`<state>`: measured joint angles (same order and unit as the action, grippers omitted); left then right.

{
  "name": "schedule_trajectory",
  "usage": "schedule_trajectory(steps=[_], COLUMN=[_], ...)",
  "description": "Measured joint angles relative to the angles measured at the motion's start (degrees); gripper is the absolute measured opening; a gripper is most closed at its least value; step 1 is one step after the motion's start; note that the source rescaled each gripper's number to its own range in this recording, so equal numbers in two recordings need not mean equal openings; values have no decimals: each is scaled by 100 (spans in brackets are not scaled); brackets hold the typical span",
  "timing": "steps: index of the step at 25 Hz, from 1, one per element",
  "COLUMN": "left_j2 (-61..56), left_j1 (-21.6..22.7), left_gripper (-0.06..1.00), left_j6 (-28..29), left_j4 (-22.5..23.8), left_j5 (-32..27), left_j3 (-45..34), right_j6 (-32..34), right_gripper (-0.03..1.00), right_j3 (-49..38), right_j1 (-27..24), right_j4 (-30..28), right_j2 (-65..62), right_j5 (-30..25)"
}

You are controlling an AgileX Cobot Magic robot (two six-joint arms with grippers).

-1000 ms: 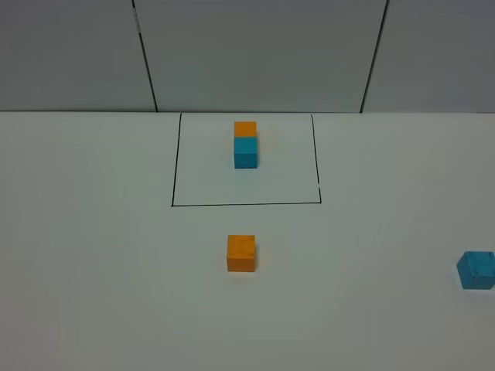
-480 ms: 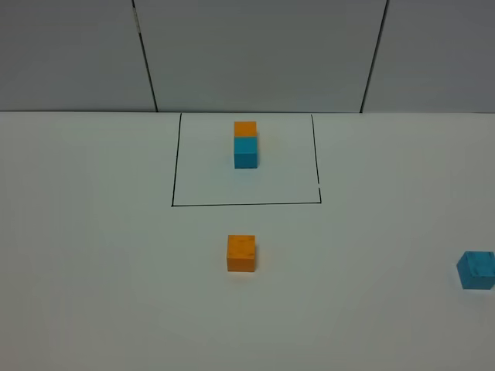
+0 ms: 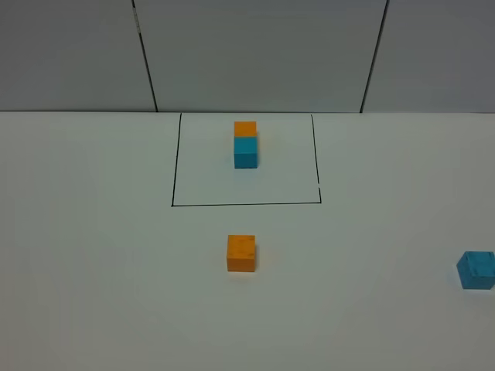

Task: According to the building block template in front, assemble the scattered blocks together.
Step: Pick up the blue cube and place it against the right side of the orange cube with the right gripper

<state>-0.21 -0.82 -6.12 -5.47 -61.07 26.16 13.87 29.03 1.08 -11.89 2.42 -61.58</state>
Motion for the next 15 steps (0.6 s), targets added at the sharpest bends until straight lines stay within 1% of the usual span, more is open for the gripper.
schedule_trajectory(steps=[4,7,9,11,15], left_j2=[0,0,0,0,0], left_j1=[0,0,0,0,0], left_gripper=[80,80,80,80,80], left_j6=[0,0,0,0,0], left_j4=[0,0,0,0,0], left_j5=[0,0,0,0,0], left_j3=[0,0,0,0,0], right_j6=[-894,-1659,-2064,-2383,-3238], right_gripper=[58,58,61,69,92], right_j3=[279,531,731,954,1550], right_j1=[0,0,0,0,0], right_j4=[-148,-264,-308,-343,-316], right_j2=[682,1738,2634,3487,5094], right_j5=[48,250,410,591,900])
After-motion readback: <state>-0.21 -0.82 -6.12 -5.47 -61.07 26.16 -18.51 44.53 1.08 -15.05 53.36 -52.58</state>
